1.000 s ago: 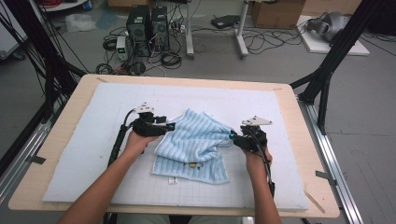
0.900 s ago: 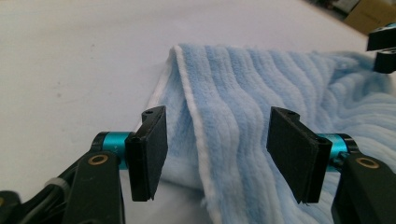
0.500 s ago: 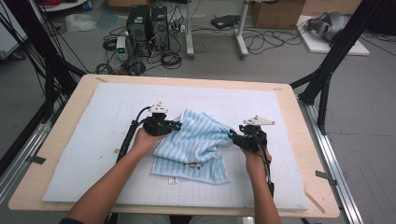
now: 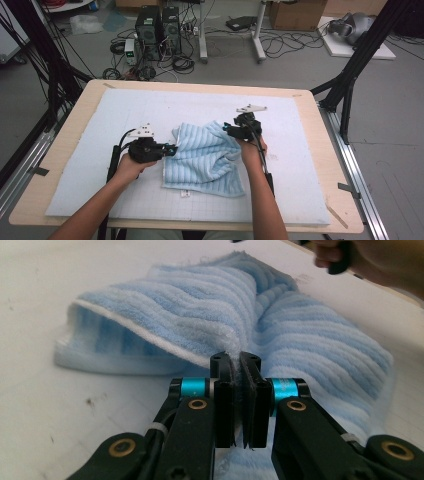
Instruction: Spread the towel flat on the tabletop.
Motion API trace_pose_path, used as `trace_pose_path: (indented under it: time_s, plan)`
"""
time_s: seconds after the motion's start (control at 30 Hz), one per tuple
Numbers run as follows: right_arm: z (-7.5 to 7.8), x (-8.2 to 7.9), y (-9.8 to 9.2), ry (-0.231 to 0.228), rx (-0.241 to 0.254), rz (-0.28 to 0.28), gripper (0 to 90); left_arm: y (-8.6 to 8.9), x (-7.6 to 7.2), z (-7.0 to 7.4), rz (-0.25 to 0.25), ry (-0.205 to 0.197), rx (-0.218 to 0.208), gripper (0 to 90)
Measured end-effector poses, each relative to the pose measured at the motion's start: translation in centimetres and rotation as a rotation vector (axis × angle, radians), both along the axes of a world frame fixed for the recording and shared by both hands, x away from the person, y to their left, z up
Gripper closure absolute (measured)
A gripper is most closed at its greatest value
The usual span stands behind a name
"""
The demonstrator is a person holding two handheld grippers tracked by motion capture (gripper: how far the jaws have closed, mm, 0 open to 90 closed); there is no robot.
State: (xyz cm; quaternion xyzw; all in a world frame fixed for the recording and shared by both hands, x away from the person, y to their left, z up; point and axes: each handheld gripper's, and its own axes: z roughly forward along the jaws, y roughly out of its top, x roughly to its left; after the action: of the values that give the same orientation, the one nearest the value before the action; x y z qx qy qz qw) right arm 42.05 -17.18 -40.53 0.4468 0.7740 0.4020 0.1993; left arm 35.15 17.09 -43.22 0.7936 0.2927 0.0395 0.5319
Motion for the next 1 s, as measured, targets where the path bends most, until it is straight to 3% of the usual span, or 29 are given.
trace_pose_path:
  time_s: [0.2, 0.27, 0.33, 0.37, 0.4, 0.43, 0.47, 0.5, 0.63, 0.8, 0.9, 0.93, 1.0]
  plan:
    - [-1.4, 3.2, 3.8, 0.074, -0.098, 0.042, 47.5, 1.4, -1.1, -0.9, 0.01, 0.019, -0.013, 85.2]
    - [-2.3, 3.8, 4.5, 0.088, -0.118, 0.054, 47.8, 1.8, -1.3, -1.0, 0.014, 0.021, -0.022, 85.2]
    - [-3.4, 4.2, 4.9, 0.132, -0.161, 0.064, 51.2, 2.0, -1.5, -1.1, 0.018, 0.024, -0.03, 85.2]
    - [-3.4, 4.2, 4.7, 0.137, -0.123, 0.062, 59.3, 2.2, -1.5, -1.1, 0.015, 0.024, -0.028, 85.1]
    - [-3.3, 4.2, 4.6, 0.142, -0.12, 0.067, 77.4, 2.2, -1.5, -1.1, 0.016, 0.021, -0.026, 85.2]
    - [-3.1, 4.0, 4.6, 0.119, -0.167, 0.076, 85.6, 2.3, -1.6, -1.1, 0.019, 0.025, -0.031, 85.2]
    - [-2.9, 3.9, 4.6, 0.097, -0.214, 0.073, 86.6, 2.4, -1.6, -1.1, 0.019, 0.025, -0.032, 85.1]
    - [-2.6, 3.8, 4.4, 0.075, -0.233, 0.057, 86.9, 2.4, -1.6, -1.1, 0.019, 0.024, -0.033, 85.2]
    - [-1.3, 3.7, 2.1, 0.015, -0.234, -0.08, 87.0, 2.7, -1.8, -1.1, 0.026, 0.021, -0.026, 85.2]
    - [-0.2, 3.2, -1.7, -0.006, -0.237, -0.241, 86.9, 2.8, -1.9, -1.2, 0.016, 0.038, -0.015, 85.7]
    - [-0.5, 2.8, -3.5, 0.028, -0.221, -0.277, 87.6, 2.6, -2.0, -1.3, 0.007, 0.048, -0.009, 85.7]
    - [-0.7, 2.5, -3.8, 0.031, -0.245, -0.285, 87.2, 2.6, -2.0, -1.3, 0.0, 0.052, -0.006, 85.7]
    - [-1.2, 2.2, -4.5, 0.064, -0.236, -0.277, 81.1, 2.6, -2.0, -1.4, 0.005, 0.062, -0.018, 85.4]
